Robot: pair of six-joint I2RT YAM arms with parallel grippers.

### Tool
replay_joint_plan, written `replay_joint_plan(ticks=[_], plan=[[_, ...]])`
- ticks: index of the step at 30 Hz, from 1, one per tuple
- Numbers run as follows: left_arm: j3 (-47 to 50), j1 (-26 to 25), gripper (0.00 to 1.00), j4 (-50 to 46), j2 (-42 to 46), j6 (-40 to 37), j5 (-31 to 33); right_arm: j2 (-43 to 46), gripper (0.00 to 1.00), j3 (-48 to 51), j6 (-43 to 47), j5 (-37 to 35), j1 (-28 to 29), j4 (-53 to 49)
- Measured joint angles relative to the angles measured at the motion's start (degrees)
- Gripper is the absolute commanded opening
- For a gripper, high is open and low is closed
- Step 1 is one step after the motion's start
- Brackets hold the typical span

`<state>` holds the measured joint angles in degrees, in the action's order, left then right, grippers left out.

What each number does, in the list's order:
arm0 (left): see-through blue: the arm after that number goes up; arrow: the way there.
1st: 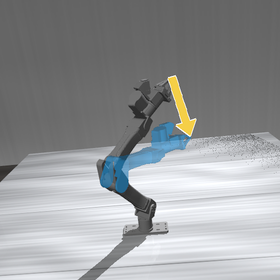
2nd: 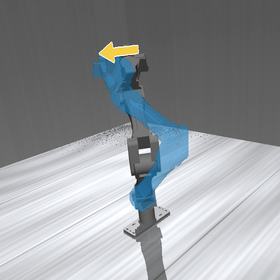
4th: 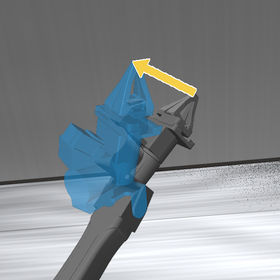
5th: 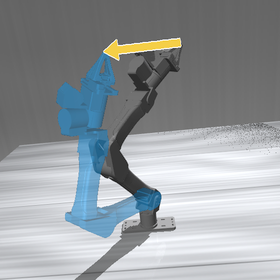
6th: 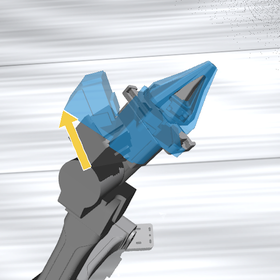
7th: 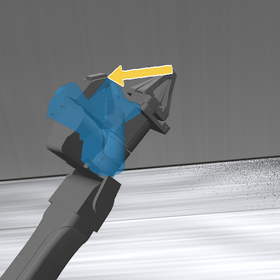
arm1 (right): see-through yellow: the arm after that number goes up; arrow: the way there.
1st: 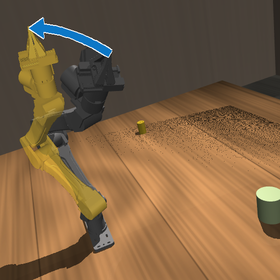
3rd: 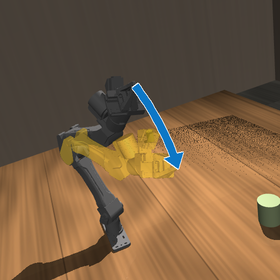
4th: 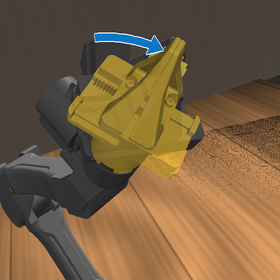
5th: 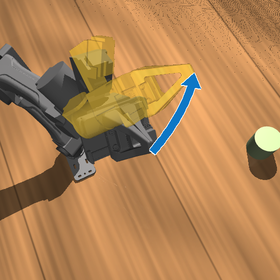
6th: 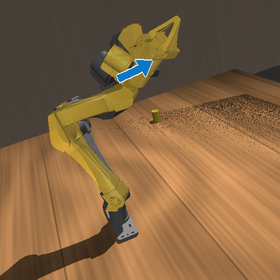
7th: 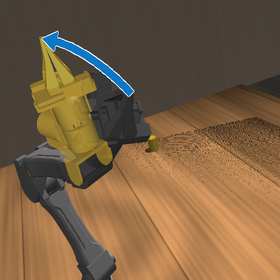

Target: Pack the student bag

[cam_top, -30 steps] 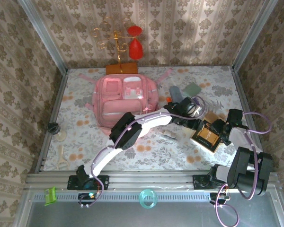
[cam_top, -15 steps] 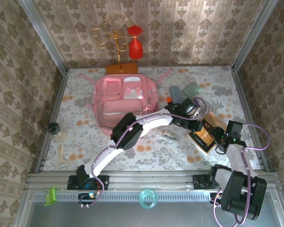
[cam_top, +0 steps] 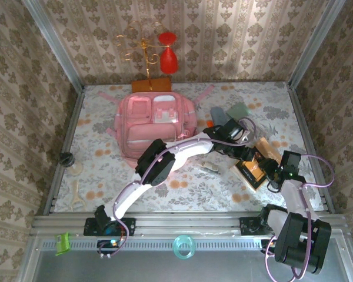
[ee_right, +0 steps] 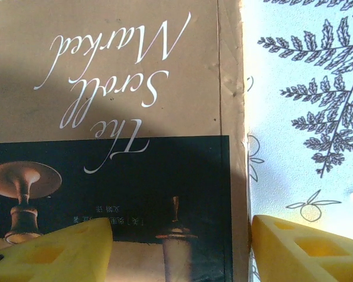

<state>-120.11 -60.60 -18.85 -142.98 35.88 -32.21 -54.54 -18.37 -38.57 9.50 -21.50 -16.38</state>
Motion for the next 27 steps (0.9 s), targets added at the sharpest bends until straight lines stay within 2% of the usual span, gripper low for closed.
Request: replay_joint_plan(ticks=[6, 11, 14, 17, 18, 22, 26, 27], plan=[[0.24, 0.52, 0.44, 1.68, 0.26, 0.61, -3.65, -0.07, 0.63, 0.0, 0.5, 0.0, 0.0, 0.0], [0.07, 0.74, 0.35, 0.9, 0.33, 0.39, -4.42, -0.07, 0.63, 0.0, 0.87, 0.0, 0.0, 0.0], [-0.59, 0.74, 0.19, -1.14, 0.33, -0.22, -4.17, -0.07, 0.66, 0.0, 0.9, 0.02, 0.0, -0.02], [-1.05, 0.83, 0.02, -2.21, 0.33, -0.92, -4.11, 0.0, 0.77, -0.26, 1.05, 0.66, 0.02, -0.04], [-1.05, 1.03, 0.0, -2.21, 0.35, -1.05, -4.24, 0.15, 0.81, -0.42, 1.25, 0.98, 0.02, -0.11], [2.12, 1.44, 0.0, -0.96, 2.51, -1.36, -5.16, 3.63, 0.88, -1.6, 2.01, 2.25, 0.17, -2.25], [10.6, 2.1, 0.0, 2.56, 9.44, -1.27, -6.95, 11.1, 0.93, -3.91, 2.82, 5.11, 0.17, -5.64], [13.27, 2.32, 0.0, 4.07, 11.74, -0.98, -7.28, 12.79, 0.97, -4.55, 2.91, 6.05, 0.17, -6.27]])
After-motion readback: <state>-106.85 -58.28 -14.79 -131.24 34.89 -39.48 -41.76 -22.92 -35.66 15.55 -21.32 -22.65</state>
